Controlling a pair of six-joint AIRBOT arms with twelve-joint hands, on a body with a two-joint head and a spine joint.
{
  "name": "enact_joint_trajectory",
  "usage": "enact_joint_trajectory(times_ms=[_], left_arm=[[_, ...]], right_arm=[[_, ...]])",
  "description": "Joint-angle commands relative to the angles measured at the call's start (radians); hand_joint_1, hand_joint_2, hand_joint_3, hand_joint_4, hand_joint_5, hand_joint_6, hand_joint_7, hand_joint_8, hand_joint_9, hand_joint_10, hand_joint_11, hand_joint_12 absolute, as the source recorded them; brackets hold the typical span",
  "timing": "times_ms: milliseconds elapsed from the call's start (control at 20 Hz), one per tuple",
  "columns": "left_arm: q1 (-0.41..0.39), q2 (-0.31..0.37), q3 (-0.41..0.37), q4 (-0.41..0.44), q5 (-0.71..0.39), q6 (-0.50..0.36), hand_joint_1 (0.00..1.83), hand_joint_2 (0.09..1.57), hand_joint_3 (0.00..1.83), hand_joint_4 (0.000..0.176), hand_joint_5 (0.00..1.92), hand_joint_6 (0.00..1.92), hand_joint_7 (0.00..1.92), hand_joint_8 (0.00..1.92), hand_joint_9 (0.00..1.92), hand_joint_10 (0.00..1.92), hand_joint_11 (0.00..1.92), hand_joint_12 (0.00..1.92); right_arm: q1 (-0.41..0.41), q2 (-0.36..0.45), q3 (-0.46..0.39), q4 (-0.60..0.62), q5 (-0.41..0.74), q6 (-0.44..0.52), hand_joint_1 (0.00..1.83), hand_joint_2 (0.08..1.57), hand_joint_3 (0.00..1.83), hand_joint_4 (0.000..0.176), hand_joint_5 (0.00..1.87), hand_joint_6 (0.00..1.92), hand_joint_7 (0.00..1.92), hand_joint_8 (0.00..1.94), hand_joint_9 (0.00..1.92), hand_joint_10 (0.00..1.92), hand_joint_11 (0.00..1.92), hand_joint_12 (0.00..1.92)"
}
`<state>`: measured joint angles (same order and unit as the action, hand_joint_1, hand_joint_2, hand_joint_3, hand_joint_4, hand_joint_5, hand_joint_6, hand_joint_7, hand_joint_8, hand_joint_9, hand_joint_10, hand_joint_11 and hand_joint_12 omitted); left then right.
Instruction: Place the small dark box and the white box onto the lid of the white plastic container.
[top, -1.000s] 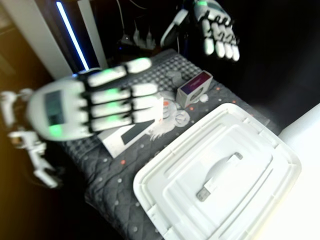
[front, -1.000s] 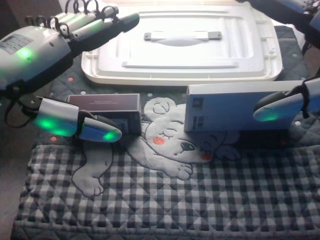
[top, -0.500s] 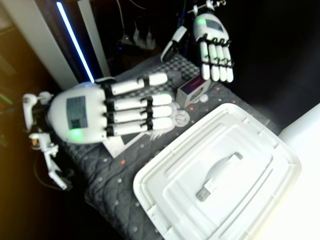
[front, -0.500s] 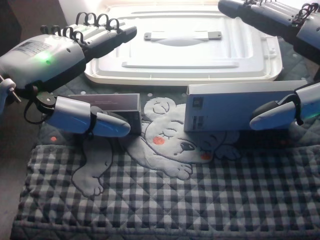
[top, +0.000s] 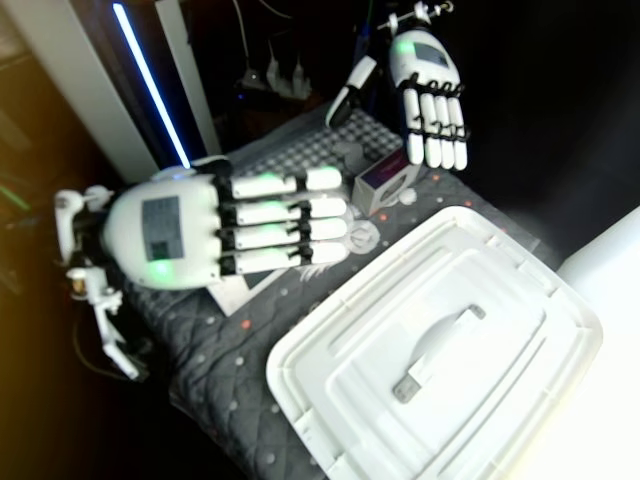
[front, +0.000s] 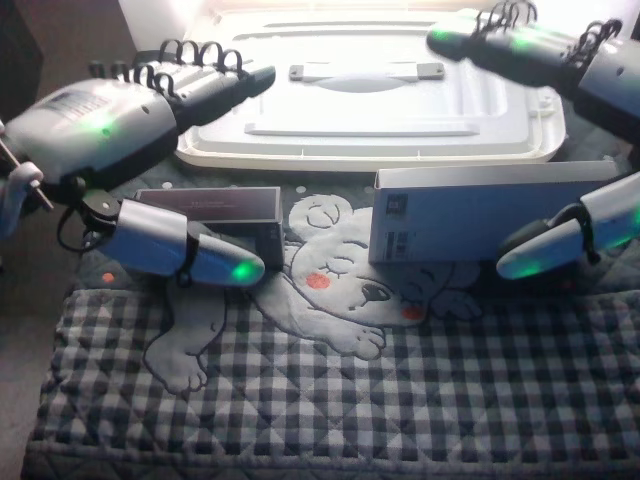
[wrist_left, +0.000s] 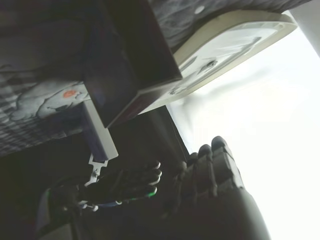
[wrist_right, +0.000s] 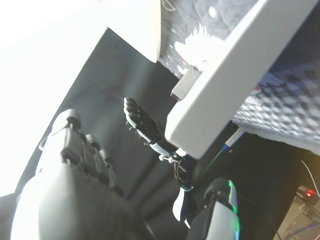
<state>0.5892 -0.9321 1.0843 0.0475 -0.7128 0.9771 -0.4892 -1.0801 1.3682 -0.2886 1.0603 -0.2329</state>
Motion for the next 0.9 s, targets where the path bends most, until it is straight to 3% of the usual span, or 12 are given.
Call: enact_joint_trajectory(times_ms=[0,100,300,350,400,500,600,650,700,750,800,850], left_arm=[[-0.012,-0.014,0.016,0.004,-0.058,-0.001,0.53,0.76,0.00,0.022,0.00,0.00,0.04,0.01,0.04,0.01,0.05,0.03],[-0.012,-0.037,0.040,0.005,-0.008,-0.001,0.57,0.75,0.00,0.049,0.03,0.00,0.09,0.01,0.10,0.01,0.08,0.05],[-0.010,-0.038,0.047,0.000,0.010,-0.001,0.58,0.78,0.01,0.000,0.07,0.01,0.12,0.01,0.13,0.01,0.14,0.08],[-0.008,-0.039,0.049,-0.004,0.013,-0.001,0.60,0.78,0.00,0.000,0.10,0.00,0.15,0.00,0.16,0.01,0.16,0.11],[-0.005,-0.039,0.051,-0.009,0.018,-0.001,0.72,0.81,0.00,0.000,0.14,0.00,0.20,0.00,0.21,0.00,0.18,0.15],[0.002,-0.039,0.054,-0.018,0.025,-0.001,0.85,0.86,0.00,0.000,0.29,0.00,0.37,0.00,0.41,0.01,0.33,0.29],[0.007,-0.043,0.060,-0.027,0.028,-0.002,1.17,0.95,0.00,0.000,0.85,0.04,0.96,0.03,1.08,0.08,0.92,0.57],[0.008,-0.048,0.063,-0.027,0.026,-0.002,1.37,1.00,0.00,0.000,1.14,0.56,1.35,0.20,1.26,0.59,1.07,0.74],[0.008,-0.048,0.063,-0.027,0.025,-0.002,1.37,1.00,0.00,0.000,1.14,0.56,1.35,0.20,1.26,0.59,1.07,0.74],[0.008,-0.051,0.065,-0.027,0.023,-0.001,1.40,1.01,0.00,0.000,1.13,0.57,1.28,0.36,1.21,0.76,1.06,0.80],[0.009,-0.051,0.065,-0.027,0.019,-0.001,1.40,1.02,0.00,0.000,1.16,0.49,1.28,0.42,1.15,0.92,0.93,0.99],[0.009,-0.051,0.065,-0.027,0.017,-0.002,1.40,1.00,0.00,0.000,1.19,0.46,1.36,0.23,1.20,0.87,1.00,0.97]], right_arm=[[0.008,-0.005,0.009,0.021,0.063,0.003,0.73,0.60,0.00,0.000,0.12,0.01,0.11,0.00,0.03,0.00,0.05,0.07],[0.008,-0.027,0.012,0.014,0.044,0.005,0.80,0.60,0.00,0.000,0.12,0.01,0.13,0.01,0.05,0.01,0.05,0.08],[0.007,-0.030,0.012,0.003,0.025,0.005,0.79,0.72,0.00,0.000,0.22,0.00,0.21,0.00,0.18,0.01,0.07,0.30],[0.007,-0.031,0.012,0.001,0.020,0.005,0.87,0.73,0.00,0.026,0.20,0.00,0.21,0.00,0.21,0.00,0.10,0.41],[0.006,-0.033,0.012,-0.001,0.011,0.005,0.89,0.72,0.00,0.000,0.29,0.01,0.27,0.01,0.33,0.01,0.15,0.59],[0.004,-0.035,0.012,-0.001,0.008,0.005,0.92,0.80,0.00,0.000,0.56,0.02,0.62,0.03,0.65,0.04,0.30,0.79],[0.003,-0.036,0.012,-0.001,0.007,0.005,1.12,0.94,0.00,0.000,0.90,0.05,1.03,0.05,1.08,0.09,0.70,0.96],[0.003,-0.036,0.012,-0.001,0.007,0.005,1.34,1.11,0.00,0.000,0.89,0.98,0.99,0.89,0.97,1.02,0.67,1.29],[0.003,-0.036,0.012,-0.001,0.007,0.005,1.34,1.11,0.00,0.000,0.89,0.98,0.99,0.89,0.97,1.02,0.67,1.29],[0.002,-0.036,0.012,-0.001,0.008,0.005,1.36,1.15,0.00,0.000,0.82,1.00,0.91,1.08,0.90,1.30,0.69,1.39],[0.002,-0.036,0.012,-0.001,0.008,0.005,1.29,1.12,0.00,0.000,0.90,0.89,1.02,1.11,0.97,1.13,0.74,1.48],[0.002,-0.037,0.012,-0.001,0.008,0.005,1.28,1.10,0.00,0.000,0.96,0.79,1.07,1.07,1.06,1.08,0.84,1.53]])
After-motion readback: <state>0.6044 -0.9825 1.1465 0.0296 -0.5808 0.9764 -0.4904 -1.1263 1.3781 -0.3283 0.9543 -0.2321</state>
